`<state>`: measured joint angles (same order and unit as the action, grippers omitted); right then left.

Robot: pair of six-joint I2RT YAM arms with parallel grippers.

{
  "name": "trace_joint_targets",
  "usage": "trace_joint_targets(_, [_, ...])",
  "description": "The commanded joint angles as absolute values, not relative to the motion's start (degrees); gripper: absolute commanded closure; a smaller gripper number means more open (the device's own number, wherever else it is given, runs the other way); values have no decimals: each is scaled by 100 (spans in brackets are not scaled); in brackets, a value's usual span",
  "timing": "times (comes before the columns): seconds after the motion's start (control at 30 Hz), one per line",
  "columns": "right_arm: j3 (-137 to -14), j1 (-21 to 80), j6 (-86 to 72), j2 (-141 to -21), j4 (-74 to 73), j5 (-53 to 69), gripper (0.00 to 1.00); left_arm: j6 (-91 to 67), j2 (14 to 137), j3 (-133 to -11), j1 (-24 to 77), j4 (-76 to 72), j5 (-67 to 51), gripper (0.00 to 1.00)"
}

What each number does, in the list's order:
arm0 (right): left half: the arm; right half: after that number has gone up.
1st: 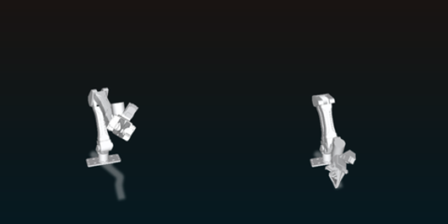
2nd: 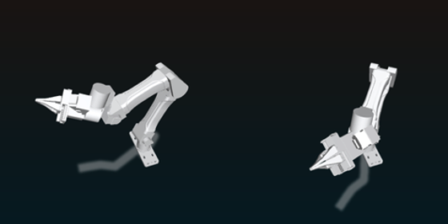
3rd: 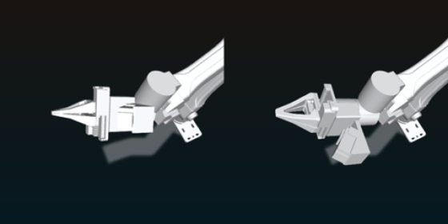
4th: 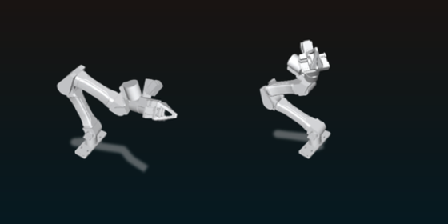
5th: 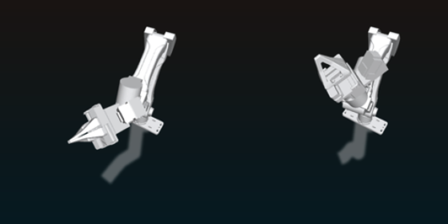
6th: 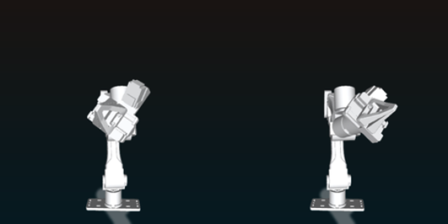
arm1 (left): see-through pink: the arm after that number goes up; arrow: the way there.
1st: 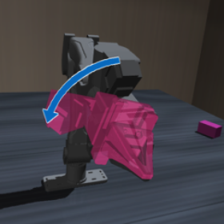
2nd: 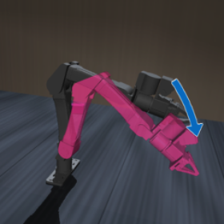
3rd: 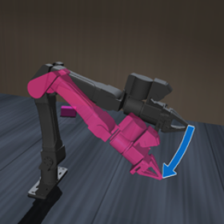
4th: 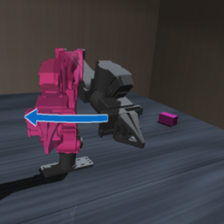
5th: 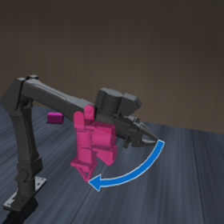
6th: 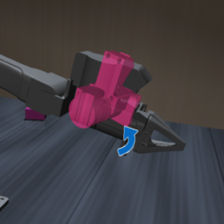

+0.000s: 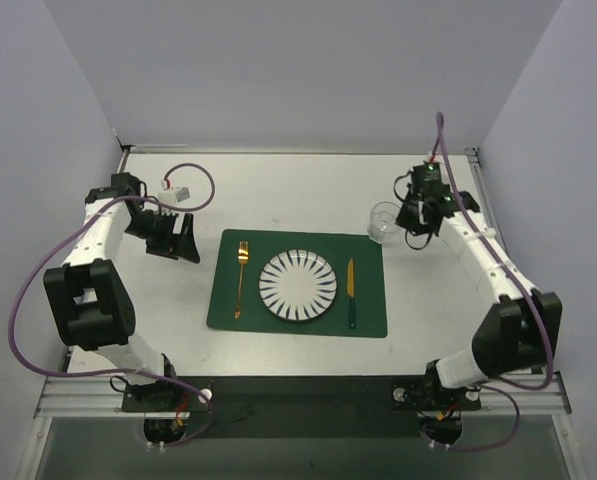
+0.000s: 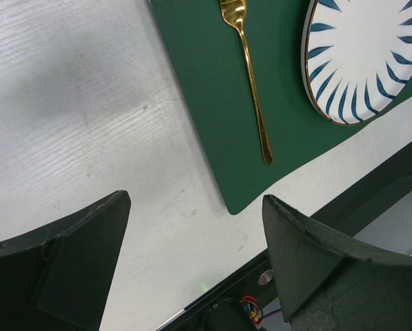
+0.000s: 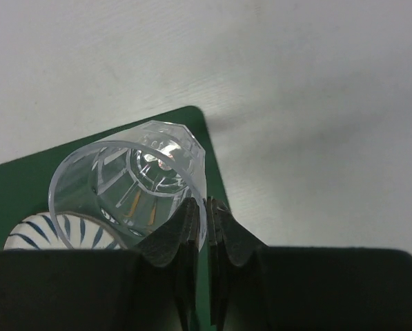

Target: Set the dinner table for one person

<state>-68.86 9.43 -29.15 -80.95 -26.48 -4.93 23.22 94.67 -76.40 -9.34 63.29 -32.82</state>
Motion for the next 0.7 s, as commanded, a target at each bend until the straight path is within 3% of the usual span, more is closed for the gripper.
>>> trace_joint_targets(0.0, [-7776,1511,-2786,-8990,-2733,-360,100,2461,9246,-7655,-958,6240,-3349,12])
trace_joint_targets(0.27, [-8569,1951,-2830,-10159,-2839,-615,100,2540,9281,-7655,-975,6284,-3331,12])
trace_joint_targets(0.67, [-8604,1942,-2778,-10564,-3261,-1020,100,2522,9334,-7524,-976,6161,-3393,12])
